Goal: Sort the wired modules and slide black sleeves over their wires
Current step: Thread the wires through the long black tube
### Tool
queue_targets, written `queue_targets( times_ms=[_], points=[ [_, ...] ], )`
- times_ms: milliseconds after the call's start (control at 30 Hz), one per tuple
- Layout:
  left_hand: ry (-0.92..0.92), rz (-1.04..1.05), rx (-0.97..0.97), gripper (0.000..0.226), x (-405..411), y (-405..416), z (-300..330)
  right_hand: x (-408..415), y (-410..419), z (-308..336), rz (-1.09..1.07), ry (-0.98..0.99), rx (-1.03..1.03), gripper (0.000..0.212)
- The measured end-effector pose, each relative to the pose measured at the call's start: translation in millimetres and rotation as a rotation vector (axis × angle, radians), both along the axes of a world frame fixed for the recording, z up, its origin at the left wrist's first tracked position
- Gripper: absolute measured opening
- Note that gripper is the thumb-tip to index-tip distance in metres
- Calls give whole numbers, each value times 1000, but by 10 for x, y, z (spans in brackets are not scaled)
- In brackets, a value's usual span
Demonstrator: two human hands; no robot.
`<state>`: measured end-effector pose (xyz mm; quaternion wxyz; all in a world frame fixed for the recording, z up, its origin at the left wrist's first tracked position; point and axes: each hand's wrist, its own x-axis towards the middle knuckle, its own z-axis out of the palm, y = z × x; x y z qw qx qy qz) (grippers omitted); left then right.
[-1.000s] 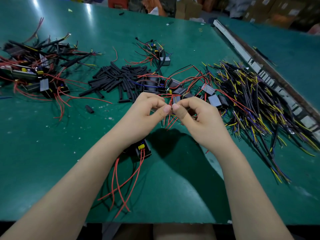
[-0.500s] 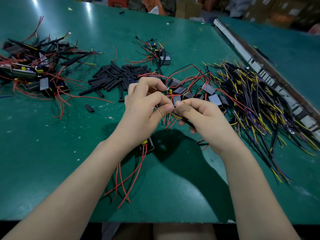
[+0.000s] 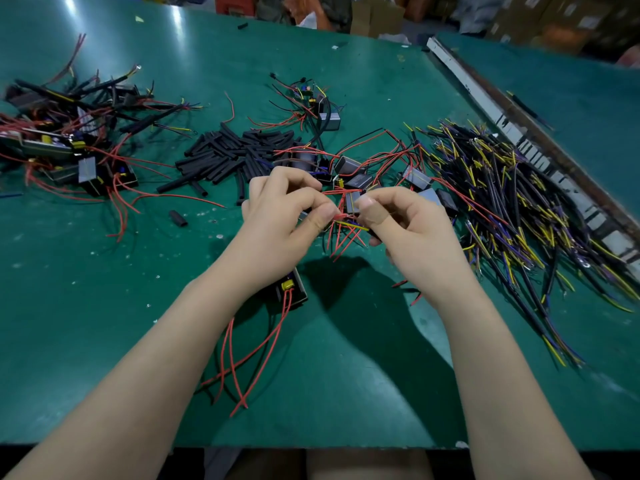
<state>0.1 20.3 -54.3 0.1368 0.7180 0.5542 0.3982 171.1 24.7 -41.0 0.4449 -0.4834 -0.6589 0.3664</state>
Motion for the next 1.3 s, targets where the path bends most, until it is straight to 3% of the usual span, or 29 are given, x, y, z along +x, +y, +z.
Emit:
queue_targets(
  times_ms=[200,300,400,867,1033,1300],
  points=[
    [-7,-34,-8,14,-19,-2,-17,-6,36,-64,-20,-59,208,10],
    [-43,-19,-28,16,-14,6,-6,-6,36,-81,-30,-235,477,6],
    [-39,-58,-19,15,-22,21,-2,-17,53,-120,-35,-341,590,10],
    [20,-103,110,13,-52,10,31,-53,43,-134,-104,-337,603,13],
    [53,-111,185,19,-25,-15,37,-49,41,-131,-82,-330,533,12],
    [44,-122,285,8,2,-12,5,-52,43,-137,3,-322,434,9]
  ],
)
